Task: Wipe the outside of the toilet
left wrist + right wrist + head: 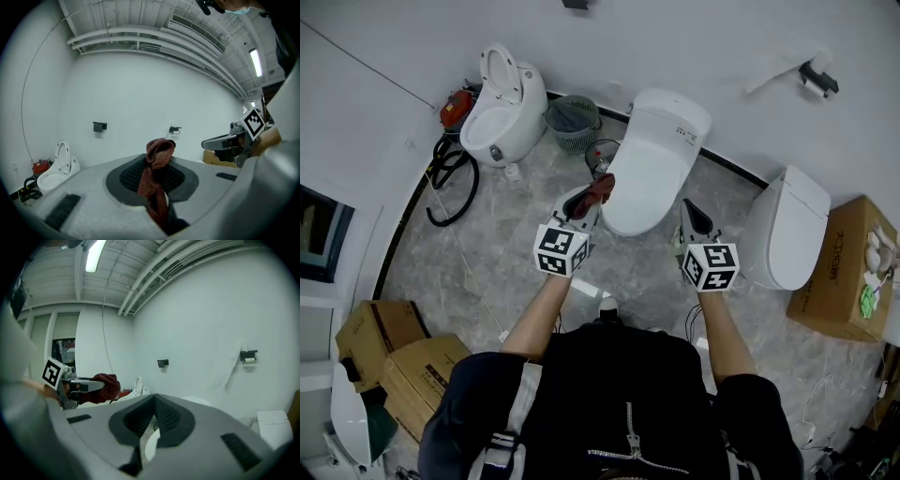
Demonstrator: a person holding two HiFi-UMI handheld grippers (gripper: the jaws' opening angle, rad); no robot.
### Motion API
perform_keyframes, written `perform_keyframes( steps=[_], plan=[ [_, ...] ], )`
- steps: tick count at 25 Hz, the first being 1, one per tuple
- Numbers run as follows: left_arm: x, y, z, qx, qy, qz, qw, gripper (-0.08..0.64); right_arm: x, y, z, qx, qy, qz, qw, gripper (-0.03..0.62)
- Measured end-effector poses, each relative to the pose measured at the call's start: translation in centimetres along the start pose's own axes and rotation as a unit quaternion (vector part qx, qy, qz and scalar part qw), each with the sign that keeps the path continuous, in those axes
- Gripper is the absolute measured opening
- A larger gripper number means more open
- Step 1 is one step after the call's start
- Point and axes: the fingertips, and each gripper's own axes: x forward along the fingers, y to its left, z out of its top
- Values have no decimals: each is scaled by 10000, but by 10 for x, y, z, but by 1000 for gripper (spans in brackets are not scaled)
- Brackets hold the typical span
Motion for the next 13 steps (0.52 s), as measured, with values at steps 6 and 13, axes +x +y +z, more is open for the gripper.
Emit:
perform_keyframes(
  steps=[6, 13],
  plan=[
    [-8, 4, 1, -14, -40, -62, 10000, 58, 0, 12, -6, 65, 22, -11, 10000, -11],
    [-10, 8, 3, -10, -86, -88, 9999, 58, 1, 20, -5, 37, 16, -2, 10000, -11]
  ],
)
